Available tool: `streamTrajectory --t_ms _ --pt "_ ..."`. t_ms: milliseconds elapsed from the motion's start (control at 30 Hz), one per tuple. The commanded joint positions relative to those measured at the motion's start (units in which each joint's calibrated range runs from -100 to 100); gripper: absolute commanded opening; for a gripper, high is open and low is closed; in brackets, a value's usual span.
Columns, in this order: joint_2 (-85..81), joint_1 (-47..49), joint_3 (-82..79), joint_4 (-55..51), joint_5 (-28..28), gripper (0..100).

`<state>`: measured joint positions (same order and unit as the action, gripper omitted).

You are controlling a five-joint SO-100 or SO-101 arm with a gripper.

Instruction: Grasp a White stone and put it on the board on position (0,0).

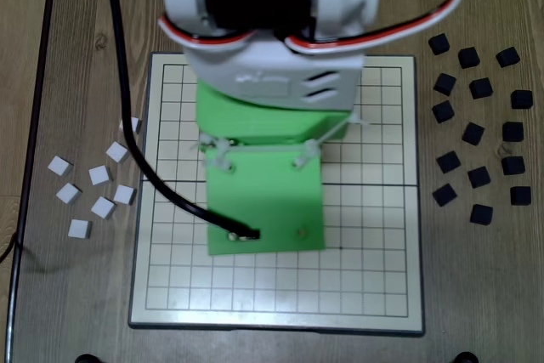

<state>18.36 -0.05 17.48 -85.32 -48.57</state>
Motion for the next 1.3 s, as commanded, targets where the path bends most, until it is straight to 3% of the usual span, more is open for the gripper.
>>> streamTrajectory --t_ms 0,1267 --pt "-0.51 0.83 3.97 0.70 -0.68 6" --pt "2.03 1.01 -15.93 17.49 0.68 6"
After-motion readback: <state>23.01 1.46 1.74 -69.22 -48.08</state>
